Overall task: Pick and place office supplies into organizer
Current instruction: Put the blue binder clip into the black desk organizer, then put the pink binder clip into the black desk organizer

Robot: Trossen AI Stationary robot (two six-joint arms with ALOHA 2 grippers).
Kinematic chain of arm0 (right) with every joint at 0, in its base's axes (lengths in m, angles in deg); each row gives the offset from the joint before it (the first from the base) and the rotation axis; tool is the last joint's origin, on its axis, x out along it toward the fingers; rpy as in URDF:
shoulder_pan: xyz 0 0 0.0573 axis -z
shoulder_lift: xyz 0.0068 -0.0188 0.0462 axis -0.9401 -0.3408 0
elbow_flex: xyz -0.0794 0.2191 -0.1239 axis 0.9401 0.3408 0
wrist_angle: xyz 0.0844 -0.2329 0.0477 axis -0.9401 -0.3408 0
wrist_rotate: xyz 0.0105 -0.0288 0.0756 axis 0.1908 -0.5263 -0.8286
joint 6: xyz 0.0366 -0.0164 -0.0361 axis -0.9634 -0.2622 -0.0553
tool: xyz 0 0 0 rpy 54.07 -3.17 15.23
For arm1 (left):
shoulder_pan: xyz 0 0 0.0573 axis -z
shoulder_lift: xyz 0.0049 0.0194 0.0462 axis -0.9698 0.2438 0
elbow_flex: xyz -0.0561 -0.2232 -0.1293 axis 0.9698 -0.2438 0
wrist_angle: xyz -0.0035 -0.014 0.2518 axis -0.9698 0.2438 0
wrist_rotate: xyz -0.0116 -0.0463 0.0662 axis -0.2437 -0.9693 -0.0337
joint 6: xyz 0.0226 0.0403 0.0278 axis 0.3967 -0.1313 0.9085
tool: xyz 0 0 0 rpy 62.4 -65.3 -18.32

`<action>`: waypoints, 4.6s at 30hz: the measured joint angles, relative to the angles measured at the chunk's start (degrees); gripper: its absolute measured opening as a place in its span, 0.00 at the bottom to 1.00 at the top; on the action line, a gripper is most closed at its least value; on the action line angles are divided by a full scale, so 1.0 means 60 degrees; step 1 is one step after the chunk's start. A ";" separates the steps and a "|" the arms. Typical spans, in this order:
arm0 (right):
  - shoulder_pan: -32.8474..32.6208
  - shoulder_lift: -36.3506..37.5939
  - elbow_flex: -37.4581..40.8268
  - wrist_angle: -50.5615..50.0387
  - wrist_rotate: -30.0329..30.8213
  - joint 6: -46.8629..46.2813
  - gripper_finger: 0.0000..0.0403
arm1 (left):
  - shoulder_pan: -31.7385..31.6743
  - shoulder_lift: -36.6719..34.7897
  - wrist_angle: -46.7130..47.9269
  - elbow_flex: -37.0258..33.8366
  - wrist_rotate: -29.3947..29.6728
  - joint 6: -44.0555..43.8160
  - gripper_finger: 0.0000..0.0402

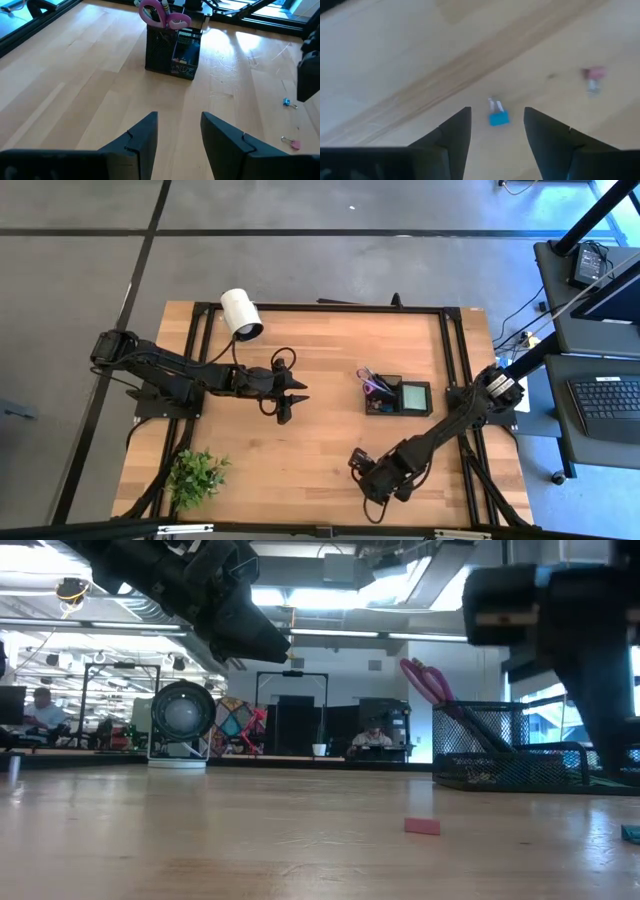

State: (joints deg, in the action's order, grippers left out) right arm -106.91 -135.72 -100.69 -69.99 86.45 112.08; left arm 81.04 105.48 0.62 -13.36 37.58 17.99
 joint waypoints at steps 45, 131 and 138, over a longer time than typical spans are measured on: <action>0.0437 -0.0532 0.0731 0.0949 -0.0857 0.0252 0.14 | 0.0000 0.0000 0.0291 -0.0004 0.0000 -0.0011 0.36; 0.3473 0.1974 -0.0139 -0.2752 0.2017 -0.5696 0.46 | 0.0000 0.0000 0.0288 -0.0004 0.0007 0.0082 0.36; 0.2751 0.1974 -0.0746 0.0587 0.1124 -0.2887 0.46 | 0.0000 0.0000 0.0288 -0.0004 0.0007 0.0393 0.36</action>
State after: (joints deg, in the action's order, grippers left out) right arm -90.41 -123.88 -105.17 -66.46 93.19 94.76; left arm 81.04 105.48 2.34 -13.38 37.62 20.35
